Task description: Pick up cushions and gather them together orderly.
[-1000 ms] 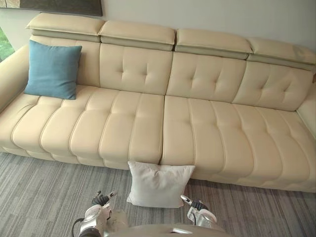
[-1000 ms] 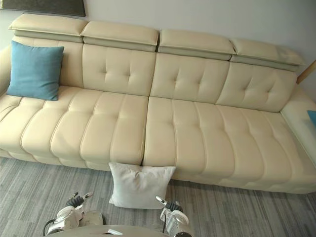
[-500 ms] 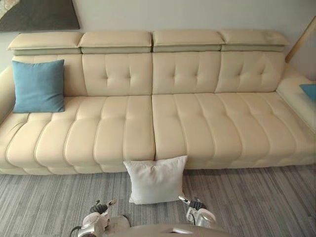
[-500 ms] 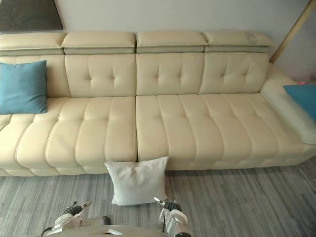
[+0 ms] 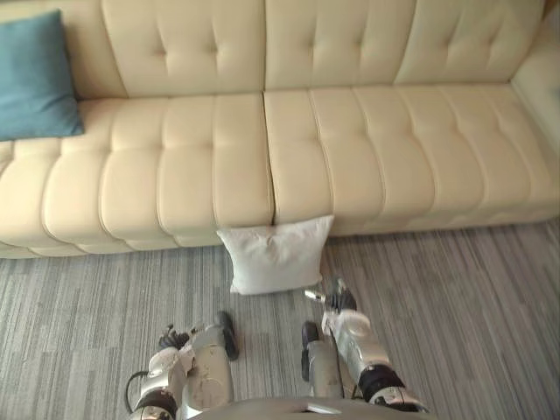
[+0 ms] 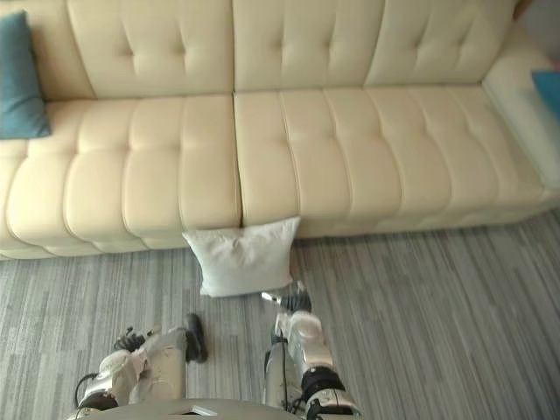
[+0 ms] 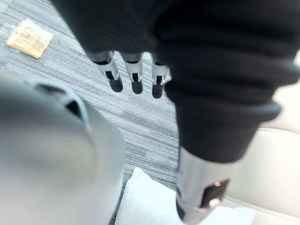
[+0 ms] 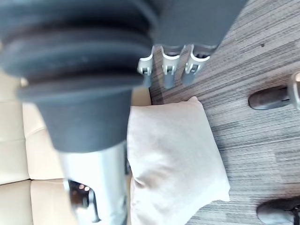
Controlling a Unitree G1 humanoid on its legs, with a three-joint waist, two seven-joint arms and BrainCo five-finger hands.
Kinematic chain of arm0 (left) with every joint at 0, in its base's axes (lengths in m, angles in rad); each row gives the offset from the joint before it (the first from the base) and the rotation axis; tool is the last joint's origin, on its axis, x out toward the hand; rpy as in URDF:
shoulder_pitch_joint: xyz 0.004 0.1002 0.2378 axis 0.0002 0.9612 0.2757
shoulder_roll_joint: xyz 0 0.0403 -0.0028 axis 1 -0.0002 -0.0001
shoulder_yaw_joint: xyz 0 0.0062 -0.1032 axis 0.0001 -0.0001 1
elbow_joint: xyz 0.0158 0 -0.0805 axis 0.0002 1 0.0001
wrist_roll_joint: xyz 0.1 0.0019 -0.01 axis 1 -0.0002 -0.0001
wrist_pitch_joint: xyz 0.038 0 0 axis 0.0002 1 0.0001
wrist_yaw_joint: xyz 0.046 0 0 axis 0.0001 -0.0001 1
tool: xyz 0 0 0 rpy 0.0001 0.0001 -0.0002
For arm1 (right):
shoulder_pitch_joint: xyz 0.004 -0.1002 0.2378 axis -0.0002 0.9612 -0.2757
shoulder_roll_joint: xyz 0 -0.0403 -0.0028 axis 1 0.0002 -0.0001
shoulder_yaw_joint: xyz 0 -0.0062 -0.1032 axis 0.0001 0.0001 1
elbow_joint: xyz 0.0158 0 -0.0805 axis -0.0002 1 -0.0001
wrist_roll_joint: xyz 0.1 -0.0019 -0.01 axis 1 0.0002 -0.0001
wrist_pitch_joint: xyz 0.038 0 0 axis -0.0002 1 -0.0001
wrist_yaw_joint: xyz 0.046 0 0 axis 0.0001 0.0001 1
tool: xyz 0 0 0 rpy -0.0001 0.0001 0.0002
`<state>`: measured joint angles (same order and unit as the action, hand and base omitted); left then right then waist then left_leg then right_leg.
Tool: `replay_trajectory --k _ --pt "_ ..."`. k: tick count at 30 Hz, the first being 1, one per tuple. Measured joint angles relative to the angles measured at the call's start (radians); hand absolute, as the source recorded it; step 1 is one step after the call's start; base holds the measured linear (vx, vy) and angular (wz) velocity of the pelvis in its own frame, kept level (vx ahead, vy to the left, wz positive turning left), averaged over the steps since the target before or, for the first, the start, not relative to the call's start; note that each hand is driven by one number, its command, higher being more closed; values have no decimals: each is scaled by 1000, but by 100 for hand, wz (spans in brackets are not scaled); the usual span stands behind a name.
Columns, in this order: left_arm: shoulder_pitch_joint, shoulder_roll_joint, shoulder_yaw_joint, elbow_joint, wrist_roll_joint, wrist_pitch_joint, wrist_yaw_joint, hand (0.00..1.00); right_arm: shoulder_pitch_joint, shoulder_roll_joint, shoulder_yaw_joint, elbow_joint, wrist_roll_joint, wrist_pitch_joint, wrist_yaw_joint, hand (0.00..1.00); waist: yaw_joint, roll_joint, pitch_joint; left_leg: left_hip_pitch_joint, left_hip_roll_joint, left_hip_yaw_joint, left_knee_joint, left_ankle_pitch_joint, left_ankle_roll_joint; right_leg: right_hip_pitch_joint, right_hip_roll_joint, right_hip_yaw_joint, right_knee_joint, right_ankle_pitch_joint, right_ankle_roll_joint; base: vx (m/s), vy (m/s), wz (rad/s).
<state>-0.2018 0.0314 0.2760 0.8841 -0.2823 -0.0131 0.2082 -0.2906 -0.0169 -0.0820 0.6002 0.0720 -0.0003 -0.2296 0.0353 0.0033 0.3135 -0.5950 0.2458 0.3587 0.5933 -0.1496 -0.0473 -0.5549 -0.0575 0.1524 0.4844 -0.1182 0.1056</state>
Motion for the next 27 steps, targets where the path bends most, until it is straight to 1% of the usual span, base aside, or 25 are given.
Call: replay_trajectory --k 1,4,5,6,8,10,11,13,17,21,24,27 --pt "-27 3 4 -16 -5 -4 6 0 -39 -12 -1 -3 0 0 -5 0 -2 3 25 -34 12 -1 22 -1 1 -37 10 4 23 -1 1 -77 -43 -16" --pt "-109 15 27 -42 -45 -8 12 0 -132 -42 -20 -4 0 0 -40 0 1 8 63 -147 32 -10 67 -1 2 -159 27 7 83 -4 2 -56 -39 -9" --pt "-125 18 29 -51 -52 -9 15 0 -152 -47 -31 -4 0 1 -45 0 1 9 71 -169 33 -14 73 1 5 -181 28 6 95 -5 2 -50 -45 2" --pt "-167 28 40 -69 -70 -10 25 0 -197 -69 -52 -5 1 1 -55 0 0 17 93 -224 38 -29 91 5 11 -234 29 -1 124 -9 1 -32 -36 11" --pt "-217 50 50 -94 -89 -12 29 0 -248 -102 -70 -5 2 2 -74 0 3 16 127 -278 39 -39 110 10 17 -292 29 -5 166 -18 0 -34 -36 14" --pt "-292 101 70 -140 -111 -23 48 0 -325 -148 -117 -7 9 2 -102 0 5 18 169 -385 42 -66 159 22 27 -398 30 -20 244 -35 2 -44 -45 19" --pt "-309 115 76 -152 -114 -27 50 0 -338 -158 -128 -8 11 2 -110 0 5 19 180 -410 43 -74 172 22 27 -424 30 -23 263 -39 4 -25 -43 20" --pt "-377 181 79 -196 -135 -47 69 0 -405 -210 -162 -35 25 0 -130 0 9 18 223 -519 45 -95 228 22 28 -535 30 -29 354 -67 3 -20 -54 21" --pt "-432 246 85 -220 -154 -56 81 0 -481 -283 -169 -34 41 0 -133 0 18 17 240 -667 57 -115 321 14 39 -691 33 -29 474 -98 6 -15 -45 8" --pt "-464 265 77 -259 -159 -56 91 0 -552 -322 -153 -34 54 -3 -155 0 18 17 240 -781 64 -144 398 7 43 -802 41 -32 571 -120 4 -34 -28 8" --pt "-492 276 65 -294 -156 -55 99 0 -604 -343 -99 -35 59 -5 -167 0 19 17 240 -849 63 -151 416 11 41 -877 40 -31 610 -128 -1 -82 -18 10" --pt "-540 311 11 -328 -146 -52 118 0 -664 -347 -36 -40 57 -5 -181 0 19 17 241 -909 60 -157 418 17 40 -942 40 -32 624 -117 0 -82 0 7"
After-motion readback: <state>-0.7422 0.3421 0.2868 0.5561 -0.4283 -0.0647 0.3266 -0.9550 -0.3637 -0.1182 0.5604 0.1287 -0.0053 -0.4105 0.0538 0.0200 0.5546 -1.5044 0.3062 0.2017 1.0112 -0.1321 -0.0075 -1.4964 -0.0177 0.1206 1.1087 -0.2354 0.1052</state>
